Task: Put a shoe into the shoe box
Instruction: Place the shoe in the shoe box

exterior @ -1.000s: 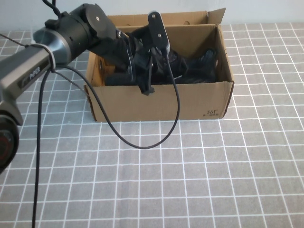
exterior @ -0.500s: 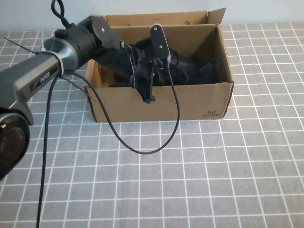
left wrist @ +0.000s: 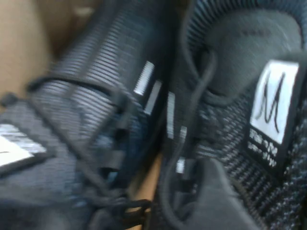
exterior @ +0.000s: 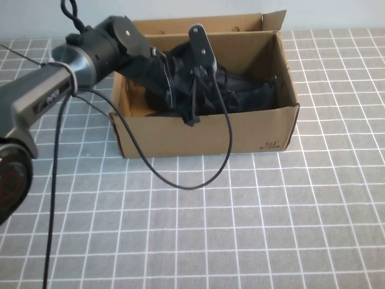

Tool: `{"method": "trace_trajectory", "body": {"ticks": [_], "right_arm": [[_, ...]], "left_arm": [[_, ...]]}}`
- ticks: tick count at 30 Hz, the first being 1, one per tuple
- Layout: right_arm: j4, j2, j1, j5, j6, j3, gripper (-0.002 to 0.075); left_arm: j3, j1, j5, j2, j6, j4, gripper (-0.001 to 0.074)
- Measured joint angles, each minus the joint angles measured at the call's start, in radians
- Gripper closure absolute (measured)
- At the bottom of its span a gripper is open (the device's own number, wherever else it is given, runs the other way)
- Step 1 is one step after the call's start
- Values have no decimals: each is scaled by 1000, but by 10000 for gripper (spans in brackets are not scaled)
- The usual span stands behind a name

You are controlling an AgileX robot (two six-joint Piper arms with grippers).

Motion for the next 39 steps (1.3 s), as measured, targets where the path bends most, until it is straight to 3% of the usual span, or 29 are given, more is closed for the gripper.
{"method": "trace_trajectory", "body": {"ticks": [4, 12, 15, 19, 22, 32, 39], "right_arm": [[0, 0, 0, 0, 0, 0, 742], [0, 0, 0, 0, -4, 0, 742], [0, 0, 0, 0, -4, 0, 742], [0, -8, 0, -1, -4, 27, 742], [0, -36, 0, -22, -4, 73, 742], [44, -252, 0, -88, -4, 91, 742], [168, -404, 0, 31, -37, 93, 742]], "left_arm": [[0, 0, 8, -57, -60, 20, 324], [0, 0, 41, -217, -163, 47, 314], [0, 0, 43, -288, -250, 47, 385], [0, 0, 64, -380, -385, 47, 605], [0, 0, 102, -441, -445, 47, 696], [71, 0, 91, -697, -685, 104, 734], [449, 0, -111, -1082, -746, 123, 735]]}}
